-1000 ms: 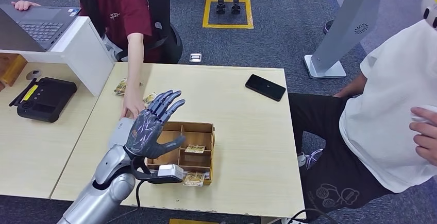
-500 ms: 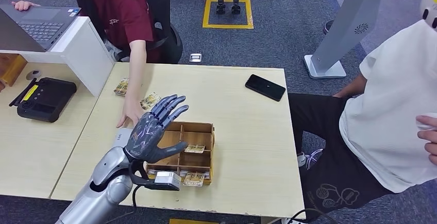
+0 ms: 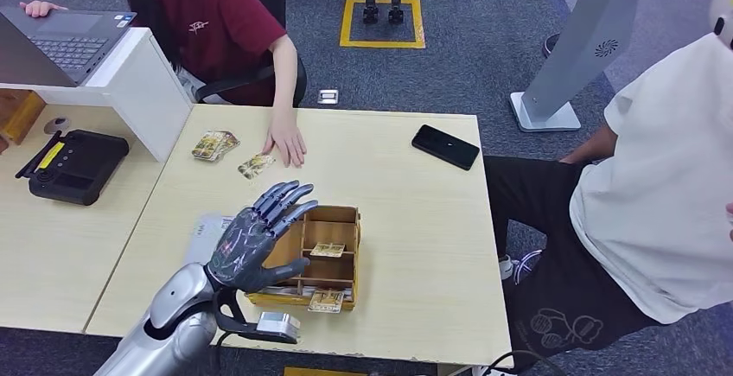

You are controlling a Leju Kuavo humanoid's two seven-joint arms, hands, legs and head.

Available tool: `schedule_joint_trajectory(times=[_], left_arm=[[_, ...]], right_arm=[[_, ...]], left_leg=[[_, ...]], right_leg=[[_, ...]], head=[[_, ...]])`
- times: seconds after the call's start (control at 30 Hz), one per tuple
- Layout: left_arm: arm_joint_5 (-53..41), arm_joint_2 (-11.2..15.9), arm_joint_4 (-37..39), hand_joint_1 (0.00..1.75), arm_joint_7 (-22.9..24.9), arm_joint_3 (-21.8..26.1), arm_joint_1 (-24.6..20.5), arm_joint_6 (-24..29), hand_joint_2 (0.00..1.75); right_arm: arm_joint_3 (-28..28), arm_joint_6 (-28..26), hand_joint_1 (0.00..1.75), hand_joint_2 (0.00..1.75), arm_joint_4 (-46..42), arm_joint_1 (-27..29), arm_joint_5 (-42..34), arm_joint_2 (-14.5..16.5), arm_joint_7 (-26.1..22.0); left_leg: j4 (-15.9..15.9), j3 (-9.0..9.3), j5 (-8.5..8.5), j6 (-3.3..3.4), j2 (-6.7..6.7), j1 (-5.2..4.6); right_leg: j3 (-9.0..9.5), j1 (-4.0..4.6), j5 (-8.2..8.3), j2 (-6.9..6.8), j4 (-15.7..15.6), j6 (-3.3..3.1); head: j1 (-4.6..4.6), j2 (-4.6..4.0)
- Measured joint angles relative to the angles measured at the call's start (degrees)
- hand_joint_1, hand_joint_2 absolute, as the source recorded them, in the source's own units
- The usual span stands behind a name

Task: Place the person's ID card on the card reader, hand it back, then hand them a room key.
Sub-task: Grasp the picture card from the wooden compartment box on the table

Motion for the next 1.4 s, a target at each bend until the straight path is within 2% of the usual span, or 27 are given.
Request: schedule_joint_trajectory(times=[0.23,0.37,0.47,0.9,1.2,1.4], left_arm=[[2.4,3.3,-2.4,0.00,-0.8,-1.1,2.0,-0.5,1.75],[4.2,4.3,-3.9,0.00,-2.1,-1.0,2.2,-3.1,1.75],[2.3,5.0,-4.3,0.00,-1.7,-0.8,2.6,-2.9,1.75],[1.1,6.9,-4.2,0.00,-1.4,-0.5,4.5,-2.5,1.75],[-3.0,7.7,-2.3,0.00,1.6,0.2,5.0,-2.1,1.75],[-3.4,8.5,-1.0,0.00,1.9,0.4,5.0,-2.7,1.75]], right_arm=[[0.0,-0.2,0.00,1.75,0.0,0.0,0.0,0.0,0.0],[0.0,-0.2,0.00,1.75,0.0,0.0,0.1,0.0,-0.1],[0.0,-0.2,0.00,1.75,0.0,0.0,0.1,0.0,-0.2],[0.0,-0.2,0.00,1.75,0.0,0.0,0.2,0.0,-0.3],[0.0,-0.1,0.00,1.75,0.0,0.0,0.1,0.0,-0.3],[0.0,0.1,0.00,1.75,0.0,0.0,0.1,0.0,-0.3]], left_leg=[[0.0,0.00,0.00,-0.01,0.01,0.03],[0.0,0.00,0.01,-0.02,0.02,0.03],[0.0,0.00,0.01,-0.02,0.04,0.03],[0.0,0.00,0.01,-0.02,0.03,0.03],[0.0,-0.01,0.01,-0.02,0.03,0.03],[0.0,0.00,0.01,-0.02,0.03,0.03]], right_leg=[[-0.03,0.01,0.00,0.02,0.0,-0.01],[-0.03,0.02,0.01,0.02,0.0,-0.02],[-0.03,0.02,0.02,0.03,0.0,-0.03],[-0.03,0.02,0.02,0.02,0.0,-0.03],[-0.04,0.02,0.02,0.02,0.0,-0.03],[-0.04,0.02,0.02,0.02,0.0,-0.03]], head=[[-0.01,0.01],[0.00,0.01],[0.01,0.01],[-0.01,0.00],[0.00,0.01],[0.00,0.00]])
